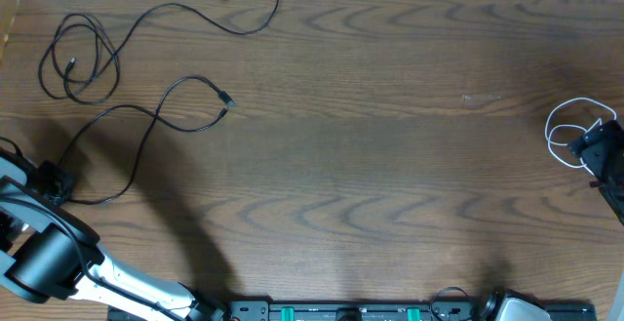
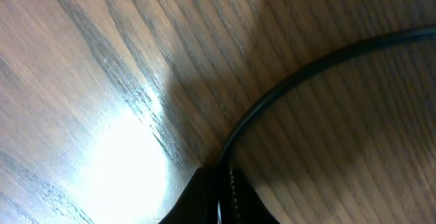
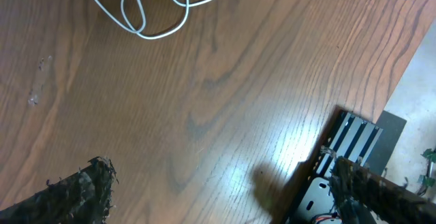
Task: Untangle cables
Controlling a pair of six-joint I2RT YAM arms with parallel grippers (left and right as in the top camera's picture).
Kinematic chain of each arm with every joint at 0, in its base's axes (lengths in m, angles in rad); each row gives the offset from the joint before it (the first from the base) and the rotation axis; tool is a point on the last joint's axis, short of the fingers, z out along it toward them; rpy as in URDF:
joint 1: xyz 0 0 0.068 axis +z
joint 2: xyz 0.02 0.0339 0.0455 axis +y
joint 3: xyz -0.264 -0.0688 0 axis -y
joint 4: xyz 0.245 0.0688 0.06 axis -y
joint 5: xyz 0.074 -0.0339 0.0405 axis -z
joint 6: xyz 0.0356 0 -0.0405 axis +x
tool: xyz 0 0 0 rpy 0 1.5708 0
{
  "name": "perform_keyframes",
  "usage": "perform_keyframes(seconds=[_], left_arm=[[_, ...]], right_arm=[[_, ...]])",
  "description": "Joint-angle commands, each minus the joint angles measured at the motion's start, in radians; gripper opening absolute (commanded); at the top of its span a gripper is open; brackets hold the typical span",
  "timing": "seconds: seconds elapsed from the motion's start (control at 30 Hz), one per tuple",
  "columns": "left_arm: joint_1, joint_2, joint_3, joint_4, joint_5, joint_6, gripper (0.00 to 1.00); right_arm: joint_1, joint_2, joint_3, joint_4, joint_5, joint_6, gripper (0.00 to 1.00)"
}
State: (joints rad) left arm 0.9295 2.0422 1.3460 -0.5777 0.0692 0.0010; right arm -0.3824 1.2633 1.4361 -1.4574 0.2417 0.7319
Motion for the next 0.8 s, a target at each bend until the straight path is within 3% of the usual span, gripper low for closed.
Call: perform_keyframes(seconds=[0.0,0.33,0.57,0.77], left_arm=[[-0.001,0.068,-0.02,0.025,0.007,0.003,0.08],[-0.115,0.068,0.1,0.126,0.007,0.069,0.07],[-0.156,0.068,0.185,0.128,-0.251,0.085,0.08],[-0.126,0.067,0.188,0.122,-0.291,0.085,0.08]], right_arm=[[-0.005,-0.002,0.001,-0.001,0.01,0.015,0.99],[-0.005,-0.002,0.001,-0.001,0.01,0.015,0.99],[-0.005,-0.002,0.001,-0.001,0.01,0.015,0.99],[-0.005,-0.002,0.001,-0.001,0.01,0.015,0.99]])
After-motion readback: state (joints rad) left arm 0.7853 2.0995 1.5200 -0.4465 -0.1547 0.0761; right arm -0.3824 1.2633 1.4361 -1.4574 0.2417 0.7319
